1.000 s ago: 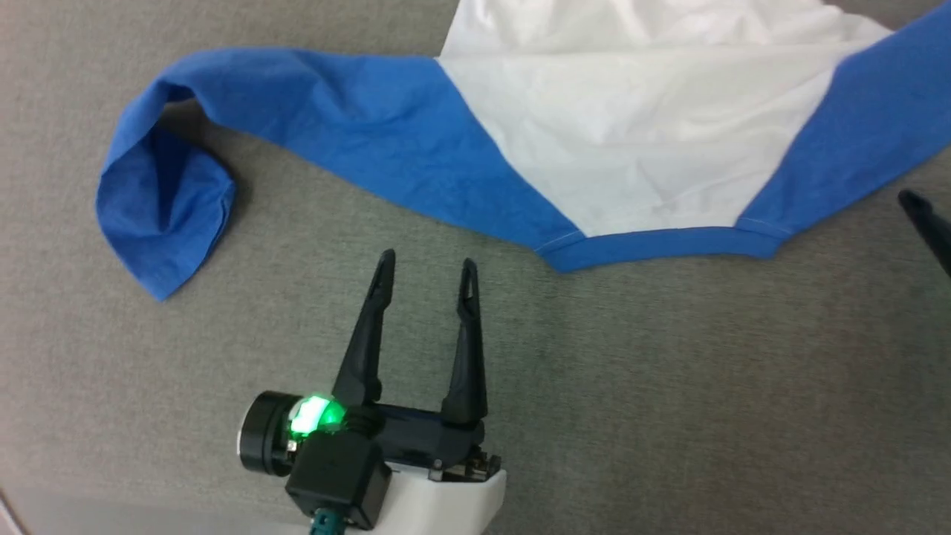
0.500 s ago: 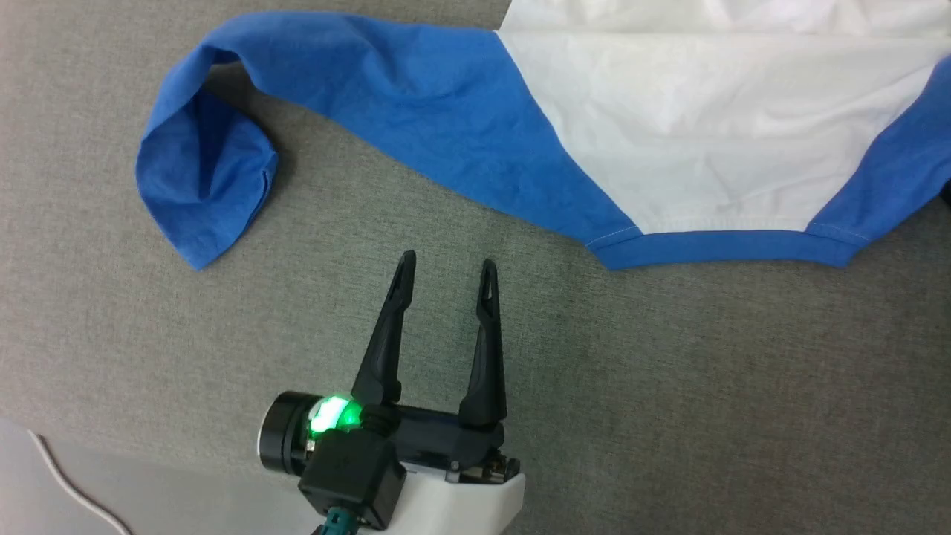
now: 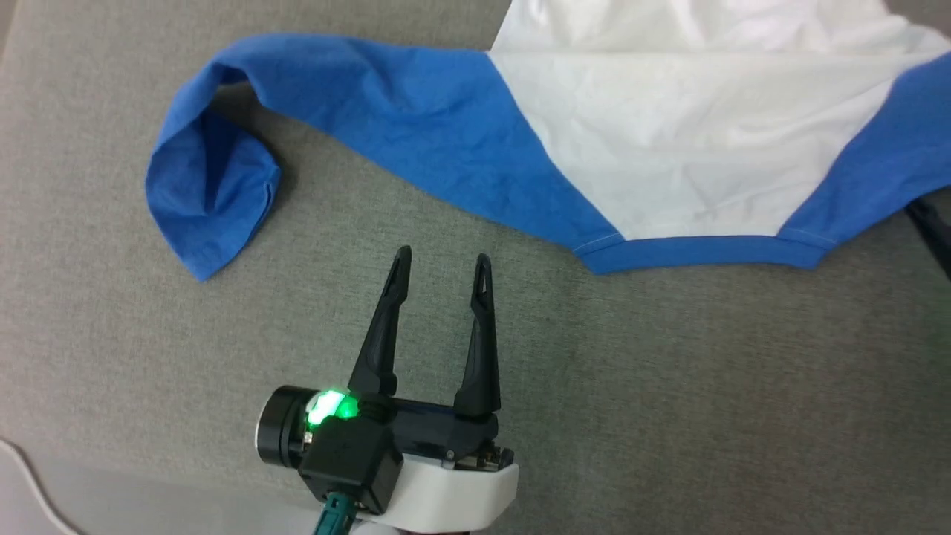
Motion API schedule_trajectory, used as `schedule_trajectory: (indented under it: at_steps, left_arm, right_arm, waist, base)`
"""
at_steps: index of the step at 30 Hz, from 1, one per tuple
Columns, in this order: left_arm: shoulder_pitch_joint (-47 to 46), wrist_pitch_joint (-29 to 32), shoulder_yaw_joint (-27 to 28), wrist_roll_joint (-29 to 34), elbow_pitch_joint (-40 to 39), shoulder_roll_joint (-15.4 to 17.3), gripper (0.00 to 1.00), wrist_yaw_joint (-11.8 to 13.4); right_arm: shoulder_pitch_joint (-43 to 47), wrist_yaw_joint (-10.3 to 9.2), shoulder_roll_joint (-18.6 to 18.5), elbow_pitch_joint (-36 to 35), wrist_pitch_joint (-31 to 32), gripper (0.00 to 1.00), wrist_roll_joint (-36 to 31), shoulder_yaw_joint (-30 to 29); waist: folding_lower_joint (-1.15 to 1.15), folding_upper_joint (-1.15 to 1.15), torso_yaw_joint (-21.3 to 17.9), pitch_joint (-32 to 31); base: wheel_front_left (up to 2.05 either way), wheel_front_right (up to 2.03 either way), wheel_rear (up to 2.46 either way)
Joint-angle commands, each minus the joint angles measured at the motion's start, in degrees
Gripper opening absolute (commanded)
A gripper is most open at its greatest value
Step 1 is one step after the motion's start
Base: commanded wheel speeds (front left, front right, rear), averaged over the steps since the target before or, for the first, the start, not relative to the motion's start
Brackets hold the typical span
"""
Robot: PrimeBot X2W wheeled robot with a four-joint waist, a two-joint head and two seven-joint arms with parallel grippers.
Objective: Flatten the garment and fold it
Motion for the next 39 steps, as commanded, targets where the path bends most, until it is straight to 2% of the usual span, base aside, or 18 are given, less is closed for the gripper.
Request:
schedule_trajectory:
  at_steps: [1, 4, 13, 16, 19, 24, 32, 39]
  left_arm:
    - [0.1, -0.3, 0.4, -0.4, 0.3, -0.3, 1.0, -0.4]
    - [0.9, -0.3, 1.6, -0.2, 0.7, -0.2, 1.0, -1.3]
    - [3.9, -0.3, 3.8, 0.1, 0.7, -0.1, 1.0, -3.4]
    - [4.4, -0.3, 4.2, 0.1, 0.7, -0.2, 1.0, -3.8]
    - [4.9, -0.3, 4.6, 0.1, 0.6, -0.2, 1.0, -4.0]
    - [5.0, -0.3, 4.8, 0.5, 0.5, -0.2, 1.0, -4.5]
    - [3.9, -0.3, 3.4, 0.6, 0.0, -0.2, 1.0, -4.2]
    - [2.1, -0.3, 1.2, -0.1, -0.3, -0.2, 1.0, -2.4]
  right_arm:
    - [1.2, 0.01, 0.8, -0.5, -1.1, 1.0, -0.2, -0.6]
    - [4.8, 0.01, 3.1, -2.7, -6.2, 1.0, -1.7, -2.4]
    - [18.9, 0.01, 15.0, -8.1, -25.3, 1.0, -9.7, -6.9]
    - [21.9, 0.01, 18.3, -8.7, -28.9, 1.0, -11.2, -7.1]
    - [22.6, 0.01, 19.6, -9.8, -30.5, 1.0, -12.7, -6.9]
    - [20.2, 0.01, 18.6, -10.1, -29.4, 1.0, -13.7, -6.9]
    - [10.7, 0.01, 14.1, -3.9, -17.4, 1.0, -12.3, -6.7]
    - [4.2, 0.01, 11.8, 0.2, -11.8, 1.0, -11.3, -5.7]
  waist:
    - [0.0, 0.0, -2.1, -3.4]
    - [0.0, 0.0, -3.2, -5.7]
    - [0.0, 0.0, -5.6, -9.1]
    - [0.0, 0.0, -6.1, -9.6]
    - [0.0, 0.0, -6.5, -9.9]
    - [0.0, 0.0, -6.1, -9.8]
    - [0.0, 0.0, -3.6, -6.3]
    - [0.0, 0.0, -1.6, -2.9]
  base:
    - [0.0, 0.0, 0.0]
    - [0.0, 0.0, 0.0]
    - [0.0, 0.0, 0.0]
    - [0.0, 0.0, 0.0]
    - [0.0, 0.0, 0.0]
    - [0.0, 0.0, 0.0]
    - [0.0, 0.0, 0.0]
    - [0.0, 0.0, 0.0]
